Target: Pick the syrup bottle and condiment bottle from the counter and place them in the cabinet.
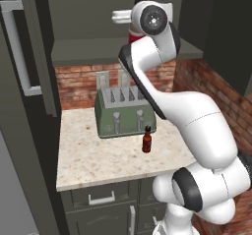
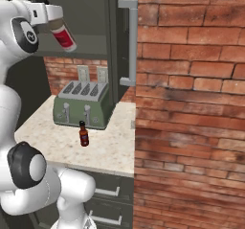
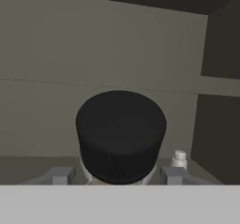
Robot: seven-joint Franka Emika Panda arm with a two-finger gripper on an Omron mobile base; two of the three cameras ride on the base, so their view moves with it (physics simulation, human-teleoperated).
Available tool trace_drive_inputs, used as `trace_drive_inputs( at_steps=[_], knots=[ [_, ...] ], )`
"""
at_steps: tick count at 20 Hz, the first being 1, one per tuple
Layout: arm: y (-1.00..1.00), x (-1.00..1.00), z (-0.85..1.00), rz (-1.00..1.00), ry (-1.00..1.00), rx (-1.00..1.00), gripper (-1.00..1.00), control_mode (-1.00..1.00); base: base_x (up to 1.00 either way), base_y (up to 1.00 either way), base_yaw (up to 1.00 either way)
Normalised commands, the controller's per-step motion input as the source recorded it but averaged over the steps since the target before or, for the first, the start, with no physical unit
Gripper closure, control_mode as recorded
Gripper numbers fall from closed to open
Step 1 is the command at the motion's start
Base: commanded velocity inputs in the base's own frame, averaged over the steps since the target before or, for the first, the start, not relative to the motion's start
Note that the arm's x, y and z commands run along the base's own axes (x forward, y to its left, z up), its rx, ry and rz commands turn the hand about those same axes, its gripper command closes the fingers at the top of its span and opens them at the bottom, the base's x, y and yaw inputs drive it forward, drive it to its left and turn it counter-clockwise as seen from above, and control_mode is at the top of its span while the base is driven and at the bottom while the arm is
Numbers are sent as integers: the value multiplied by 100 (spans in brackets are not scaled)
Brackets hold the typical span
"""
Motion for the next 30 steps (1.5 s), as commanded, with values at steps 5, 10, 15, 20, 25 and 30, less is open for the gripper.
trace_drive_inputs(
  at_steps=[5,10,15,20,25,30],
  knots=[
    [-1,9,-2,0,1,0,100,-100,0,0,0],
    [0,20,-1,0,3,0,100,-100,0,0,0],
    [0,30,-3,0,0,0,100,-100,0,0,0],
    [0,32,-7,0,0,0,100,-100,0,0,0],
    [0,31,-7,0,0,0,100,-100,0,0,0],
    [0,32,-9,0,0,0,100,-100,0,0,0]
  ],
)
